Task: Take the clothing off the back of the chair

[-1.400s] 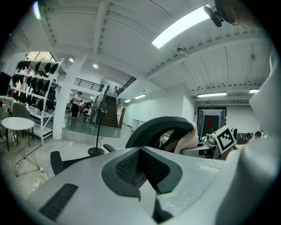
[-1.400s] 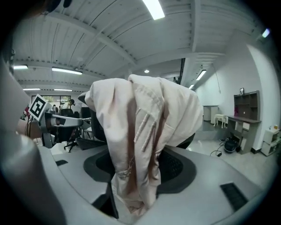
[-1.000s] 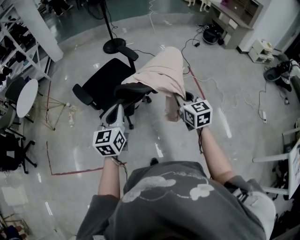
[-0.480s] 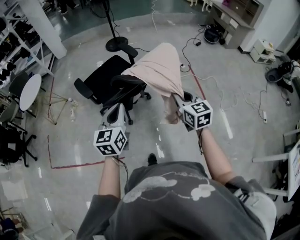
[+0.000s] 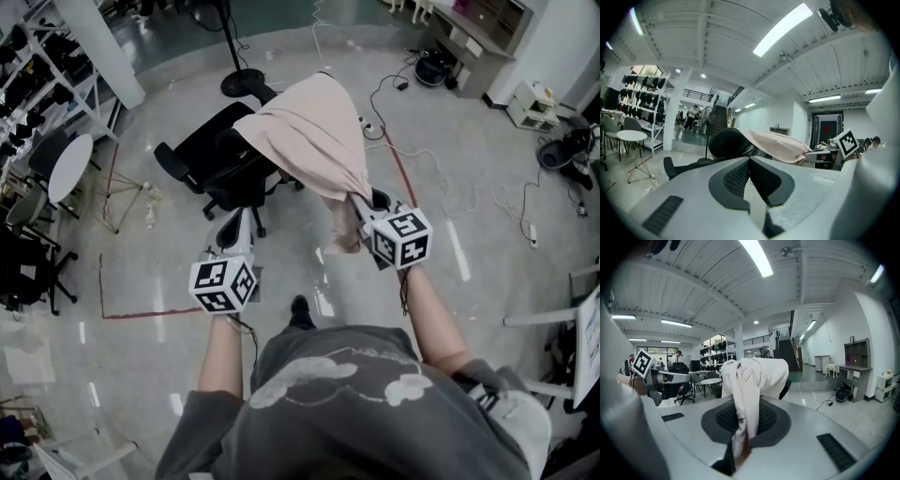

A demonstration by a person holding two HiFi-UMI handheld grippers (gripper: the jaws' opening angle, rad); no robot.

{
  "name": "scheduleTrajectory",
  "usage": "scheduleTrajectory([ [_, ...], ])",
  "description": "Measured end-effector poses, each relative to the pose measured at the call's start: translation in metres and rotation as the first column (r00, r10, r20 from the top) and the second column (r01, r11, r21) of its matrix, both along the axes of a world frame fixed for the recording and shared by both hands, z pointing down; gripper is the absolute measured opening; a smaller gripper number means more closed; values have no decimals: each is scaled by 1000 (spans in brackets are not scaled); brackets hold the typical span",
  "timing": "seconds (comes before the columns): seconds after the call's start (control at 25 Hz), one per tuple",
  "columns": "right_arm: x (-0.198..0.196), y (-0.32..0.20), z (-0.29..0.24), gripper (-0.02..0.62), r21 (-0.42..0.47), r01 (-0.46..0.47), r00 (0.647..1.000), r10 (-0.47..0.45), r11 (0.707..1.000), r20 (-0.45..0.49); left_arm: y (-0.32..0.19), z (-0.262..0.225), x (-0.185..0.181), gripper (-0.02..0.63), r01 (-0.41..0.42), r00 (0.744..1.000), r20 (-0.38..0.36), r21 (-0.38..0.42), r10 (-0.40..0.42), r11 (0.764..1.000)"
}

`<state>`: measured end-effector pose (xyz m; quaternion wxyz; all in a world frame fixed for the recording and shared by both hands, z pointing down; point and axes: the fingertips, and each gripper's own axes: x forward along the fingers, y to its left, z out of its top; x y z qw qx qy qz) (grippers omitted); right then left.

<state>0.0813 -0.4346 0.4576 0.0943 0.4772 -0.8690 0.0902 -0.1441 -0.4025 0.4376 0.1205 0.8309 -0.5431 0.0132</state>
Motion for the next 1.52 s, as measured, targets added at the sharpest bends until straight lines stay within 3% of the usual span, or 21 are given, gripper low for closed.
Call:
scheduleTrajectory([
  [0.8, 59, 183, -21, 20, 71, 72, 996, -75, 995, 52, 199, 5, 55, 0, 91, 996, 17, -10, -91, 996],
  [1.04, 70, 216, -31, 20, 100, 84, 991, -93, 991, 92, 230, 2, 61, 0, 101, 994, 40, -14, -100, 995],
  [1.36, 86, 244, 4, 20, 48, 104, 988, -109, 993, 111, 248, 16, 79, 0, 84, 995, 55, -50, -81, 995],
  [1.52, 83, 253, 8, 20, 31, 118, 985, -121, 992, 119, 261, 21, 77, 0, 88, 996, 26, -59, -87, 994],
])
